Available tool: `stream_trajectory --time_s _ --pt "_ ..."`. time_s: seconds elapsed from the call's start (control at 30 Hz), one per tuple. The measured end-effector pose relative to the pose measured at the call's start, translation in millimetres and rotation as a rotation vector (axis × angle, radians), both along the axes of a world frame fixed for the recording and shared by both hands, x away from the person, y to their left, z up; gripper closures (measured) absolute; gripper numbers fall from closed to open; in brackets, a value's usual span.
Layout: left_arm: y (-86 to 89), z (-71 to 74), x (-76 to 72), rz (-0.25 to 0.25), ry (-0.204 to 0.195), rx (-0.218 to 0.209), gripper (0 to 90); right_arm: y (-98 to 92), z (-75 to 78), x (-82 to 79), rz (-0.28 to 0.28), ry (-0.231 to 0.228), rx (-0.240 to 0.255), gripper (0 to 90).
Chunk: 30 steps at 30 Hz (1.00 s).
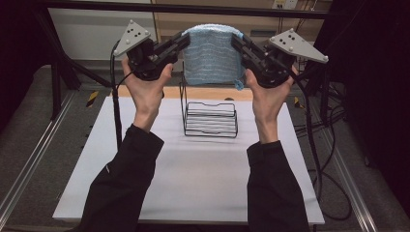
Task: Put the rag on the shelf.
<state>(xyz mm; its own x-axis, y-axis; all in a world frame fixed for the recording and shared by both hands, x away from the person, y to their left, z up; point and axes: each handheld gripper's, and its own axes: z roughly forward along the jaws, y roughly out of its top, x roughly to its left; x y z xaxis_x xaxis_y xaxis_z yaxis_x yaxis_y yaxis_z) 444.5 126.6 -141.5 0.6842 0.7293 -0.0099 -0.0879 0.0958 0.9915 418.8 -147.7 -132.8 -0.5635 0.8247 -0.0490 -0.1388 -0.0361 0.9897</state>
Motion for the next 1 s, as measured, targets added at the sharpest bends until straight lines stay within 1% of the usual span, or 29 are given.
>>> stream_trajectory --time_s 0.17,0.27,0.37,0.4,0.47,0.57,0.63,0.73,0.8,0.87,1.0 --pt "-1.1 4.5 10.4 0.018 -0.007 -0.004 82.7 1.1 2.5 11.6 0.001 -0.008 0.007 81.3" --pt "-2.2 3.4 16.7 0.027 -0.015 -0.007 82.7 1.7 3.3 19.7 -0.001 -0.007 0.004 81.3" --pt "-1.6 2.6 24.5 0.039 -0.016 -0.008 82.7 2.0 4.0 28.4 -0.004 -0.001 0.002 81.3" --pt "-2.0 2.3 26.8 0.035 -0.007 -0.008 82.8 2.1 3.7 31.4 -0.004 -0.001 0.001 81.3" --pt "-2.3 1.4 30.7 0.037 -0.011 -0.005 82.8 2.4 2.2 36.6 -0.005 0.004 0.0 81.3" --pt "-3.0 -2.2 37.9 0.049 0.002 0.009 82.8 2.8 -1.2 43.5 -0.012 0.015 -0.009 81.3" --pt "-3.9 -5.1 42.5 0.047 0.016 0.012 82.8 2.8 -4.5 47.6 -0.018 0.026 -0.014 81.3" --pt "-6.4 -8.9 48.5 0.051 0.024 0.031 82.8 0.7 -10.3 53.4 -0.026 0.046 -0.014 81.3" --pt "-8.7 -11.5 51.8 0.048 0.03 0.038 82.8 -2.5 -14.6 57.5 -0.03 0.063 -0.007 81.3" --pt "-11.3 -14.4 54.2 0.046 0.034 0.055 82.8 -5.9 -19.2 61.1 -0.031 0.079 0.004 81.3" --pt "-15.1 -22.8 58.6 0.043 0.05 0.068 82.8 -10.2 -29.1 66.4 -0.038 0.103 0.006 81.3"
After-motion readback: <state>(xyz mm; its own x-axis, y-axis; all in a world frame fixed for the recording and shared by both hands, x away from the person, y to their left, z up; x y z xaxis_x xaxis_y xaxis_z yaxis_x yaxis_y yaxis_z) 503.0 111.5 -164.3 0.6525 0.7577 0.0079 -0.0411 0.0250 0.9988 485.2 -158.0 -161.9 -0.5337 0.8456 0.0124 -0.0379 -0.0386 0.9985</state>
